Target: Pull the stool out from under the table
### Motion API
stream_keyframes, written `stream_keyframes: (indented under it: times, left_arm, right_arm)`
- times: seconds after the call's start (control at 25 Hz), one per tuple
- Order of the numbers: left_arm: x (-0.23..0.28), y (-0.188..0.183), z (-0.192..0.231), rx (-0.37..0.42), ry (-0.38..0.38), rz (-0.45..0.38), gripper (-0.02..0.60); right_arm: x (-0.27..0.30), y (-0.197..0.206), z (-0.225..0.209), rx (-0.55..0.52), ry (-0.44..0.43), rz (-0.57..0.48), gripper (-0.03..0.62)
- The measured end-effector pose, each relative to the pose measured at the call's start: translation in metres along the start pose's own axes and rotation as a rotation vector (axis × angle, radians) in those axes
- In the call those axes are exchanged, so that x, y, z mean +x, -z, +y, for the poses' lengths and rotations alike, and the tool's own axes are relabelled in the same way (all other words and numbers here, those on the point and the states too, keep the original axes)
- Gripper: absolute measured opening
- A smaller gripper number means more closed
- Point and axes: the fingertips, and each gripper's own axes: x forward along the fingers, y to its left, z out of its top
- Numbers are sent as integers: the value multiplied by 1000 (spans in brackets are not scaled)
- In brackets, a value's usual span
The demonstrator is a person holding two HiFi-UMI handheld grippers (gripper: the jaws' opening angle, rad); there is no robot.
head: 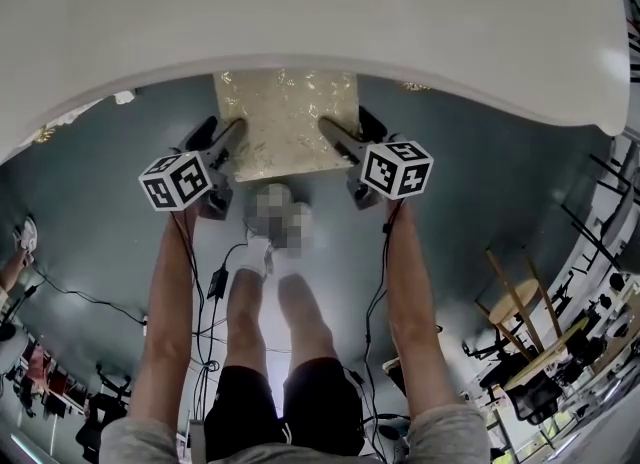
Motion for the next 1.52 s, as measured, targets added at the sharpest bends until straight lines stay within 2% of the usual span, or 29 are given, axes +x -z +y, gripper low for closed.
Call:
stream_keyframes:
  times: [0.16,0.36,0.68,0.84,1.28,1.52]
  left_arm:
    - [3,2,1,-49,64,0,302]
    - [5,3,1,-82,113,-1,302]
    - [8,3,-1,-137,172,-9,301]
    - [7,2,-4,-154,171,-41,279]
    - [5,3,-4,-180,144,-97,279]
    - [5,-1,-4,-127,127,-101,279]
  right_arm:
    - [3,1,-1,13,-40,-6,373]
    - [8,4,-1,82,-103,-21,380]
    - [8,3,0,89,-108,-56,390]
    - [8,2,0,83,-104,-65,390]
    - [8,4,0,91,-94,-18,390]
    - [7,6,0,98,-77,-33,390]
